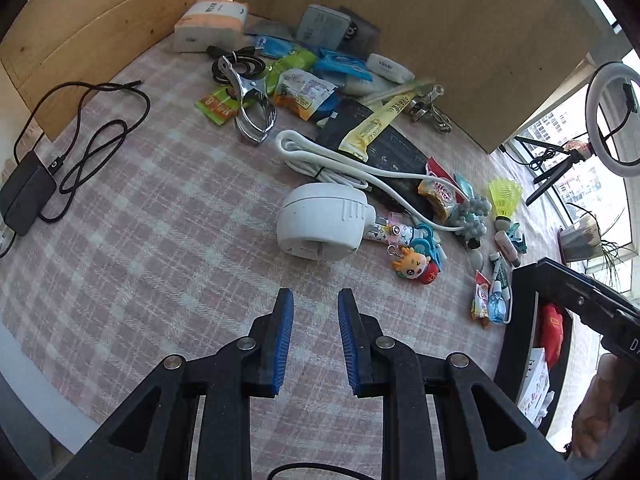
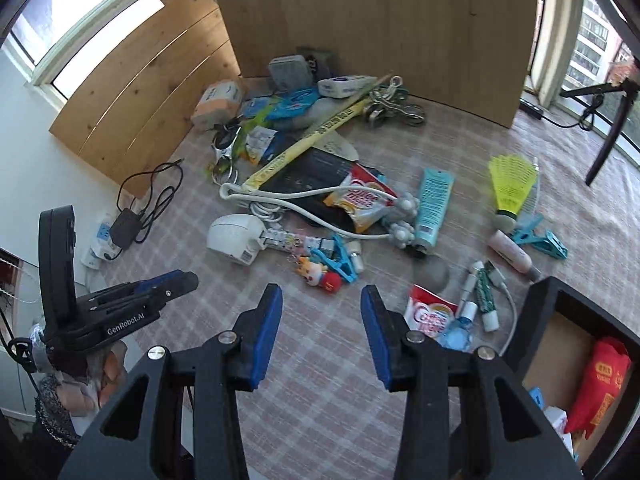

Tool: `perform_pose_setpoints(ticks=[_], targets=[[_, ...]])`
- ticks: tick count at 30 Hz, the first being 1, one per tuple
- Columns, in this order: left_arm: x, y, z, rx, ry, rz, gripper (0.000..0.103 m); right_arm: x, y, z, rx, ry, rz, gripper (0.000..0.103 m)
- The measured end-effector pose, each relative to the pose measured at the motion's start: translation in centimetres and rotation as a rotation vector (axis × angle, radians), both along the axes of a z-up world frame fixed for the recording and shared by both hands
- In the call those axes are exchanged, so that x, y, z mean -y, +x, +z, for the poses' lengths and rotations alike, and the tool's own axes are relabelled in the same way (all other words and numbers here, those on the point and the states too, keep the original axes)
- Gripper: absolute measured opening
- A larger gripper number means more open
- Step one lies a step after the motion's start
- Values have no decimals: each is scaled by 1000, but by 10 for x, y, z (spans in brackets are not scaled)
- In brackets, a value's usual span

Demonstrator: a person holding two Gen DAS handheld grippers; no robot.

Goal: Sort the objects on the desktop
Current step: 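Move both tools back to the table toward the white round device, then grasp the white round device with the right tool and lift it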

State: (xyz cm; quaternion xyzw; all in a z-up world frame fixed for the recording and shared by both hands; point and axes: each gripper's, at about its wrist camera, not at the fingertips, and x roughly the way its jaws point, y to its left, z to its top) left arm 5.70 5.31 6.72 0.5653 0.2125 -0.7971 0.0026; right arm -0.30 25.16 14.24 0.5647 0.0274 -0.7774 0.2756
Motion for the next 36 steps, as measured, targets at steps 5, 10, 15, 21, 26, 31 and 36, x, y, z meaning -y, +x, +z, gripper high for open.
perform_pose_setpoints(ticks=[5, 10, 15, 21, 26, 31, 36], targets=[[-8, -12, -11, 4, 41, -4, 22, 53, -23, -17, 80, -12, 76, 40], [-13, -26, -20, 7, 72, -18, 22, 89, -40, -34, 137, -7, 122, 40], [-10, -38, -32, 24, 113, 3, 22, 110, -56, -57, 217, -12, 121, 41], [-7, -48, -34, 11, 125, 15, 22, 121, -71, -76, 264, -19, 92, 41], [-6, -56, -34, 7, 121, 9, 23, 121, -76, -81, 294, -35, 66, 41], [-1, -55, -31, -17, 112, 7, 26, 118, -69, -79, 319, -39, 68, 43], [2, -60, -35, -35, 130, 6, 28, 132, -68, -83, 268, -21, 120, 57]])
